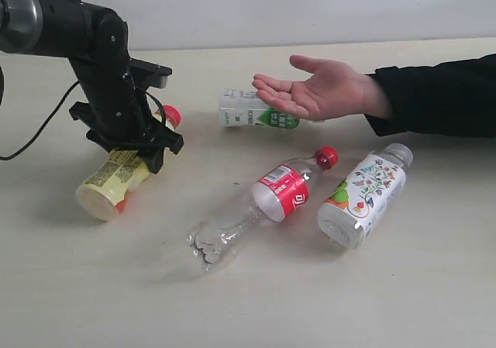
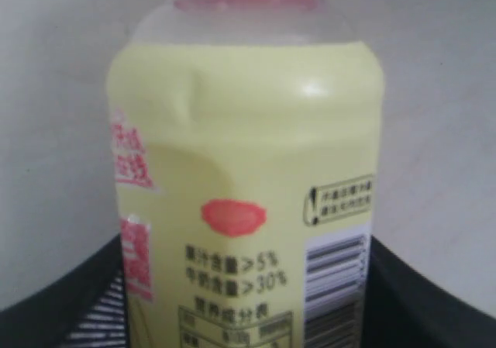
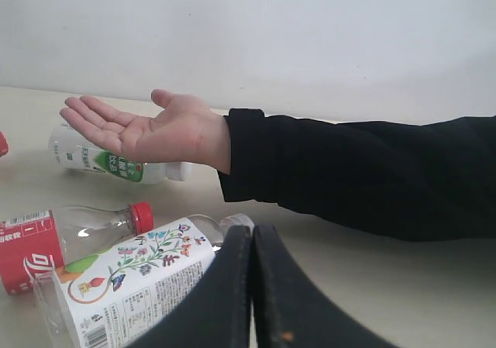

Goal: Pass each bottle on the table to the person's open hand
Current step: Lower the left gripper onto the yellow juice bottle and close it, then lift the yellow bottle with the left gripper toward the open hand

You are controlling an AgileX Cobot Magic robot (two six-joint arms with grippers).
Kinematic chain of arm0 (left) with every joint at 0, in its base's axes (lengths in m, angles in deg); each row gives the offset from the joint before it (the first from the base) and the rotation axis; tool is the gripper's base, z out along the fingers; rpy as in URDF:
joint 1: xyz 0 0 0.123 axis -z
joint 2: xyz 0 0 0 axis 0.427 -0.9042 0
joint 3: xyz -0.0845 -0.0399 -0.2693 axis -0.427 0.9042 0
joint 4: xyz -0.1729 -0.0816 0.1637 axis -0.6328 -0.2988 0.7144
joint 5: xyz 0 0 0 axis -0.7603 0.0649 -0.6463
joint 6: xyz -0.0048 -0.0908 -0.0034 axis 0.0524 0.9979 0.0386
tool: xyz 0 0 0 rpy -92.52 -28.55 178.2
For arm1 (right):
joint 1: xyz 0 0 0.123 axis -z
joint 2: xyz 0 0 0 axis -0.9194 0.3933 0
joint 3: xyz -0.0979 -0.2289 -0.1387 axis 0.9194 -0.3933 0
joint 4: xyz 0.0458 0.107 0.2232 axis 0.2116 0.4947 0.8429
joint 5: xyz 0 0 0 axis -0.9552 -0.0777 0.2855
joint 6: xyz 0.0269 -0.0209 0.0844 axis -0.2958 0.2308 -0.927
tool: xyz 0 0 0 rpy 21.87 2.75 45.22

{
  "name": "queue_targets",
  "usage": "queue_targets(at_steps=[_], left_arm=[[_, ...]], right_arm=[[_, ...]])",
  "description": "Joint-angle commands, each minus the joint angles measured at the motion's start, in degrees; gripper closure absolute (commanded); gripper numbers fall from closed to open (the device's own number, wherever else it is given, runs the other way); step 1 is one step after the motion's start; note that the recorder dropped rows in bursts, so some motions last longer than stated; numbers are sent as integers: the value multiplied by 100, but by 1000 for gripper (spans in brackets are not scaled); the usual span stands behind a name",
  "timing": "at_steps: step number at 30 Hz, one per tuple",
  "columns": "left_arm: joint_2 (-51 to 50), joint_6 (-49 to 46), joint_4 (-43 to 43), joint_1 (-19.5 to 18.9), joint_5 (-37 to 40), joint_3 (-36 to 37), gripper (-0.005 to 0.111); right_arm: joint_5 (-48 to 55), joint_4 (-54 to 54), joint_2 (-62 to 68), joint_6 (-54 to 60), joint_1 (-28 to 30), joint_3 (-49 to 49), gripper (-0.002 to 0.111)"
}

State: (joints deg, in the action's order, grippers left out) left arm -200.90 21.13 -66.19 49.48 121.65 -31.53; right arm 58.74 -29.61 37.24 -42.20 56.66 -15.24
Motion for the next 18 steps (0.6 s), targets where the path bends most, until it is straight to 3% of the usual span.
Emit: queue_targets(at_steps=[1,8,10,14,18], left_arm=[[83,-44,100,-20,66,-33,106],[579,80,93,-20,360,-33,107],[755,489,-7,-20,399,-33,107],[1084,422,-910,32,405,-33,107],[1553,-289,-2549,105,126,-33,107]], right_arm=[[-26,27,-34,22,17,-31,108],[-26,27,-34,22,17,-31,108],[-26,27,-34,22,17,-31,108],[-26,27,-34,22,17,-31,108],[-26,27,-34,22,17,-31,108]])
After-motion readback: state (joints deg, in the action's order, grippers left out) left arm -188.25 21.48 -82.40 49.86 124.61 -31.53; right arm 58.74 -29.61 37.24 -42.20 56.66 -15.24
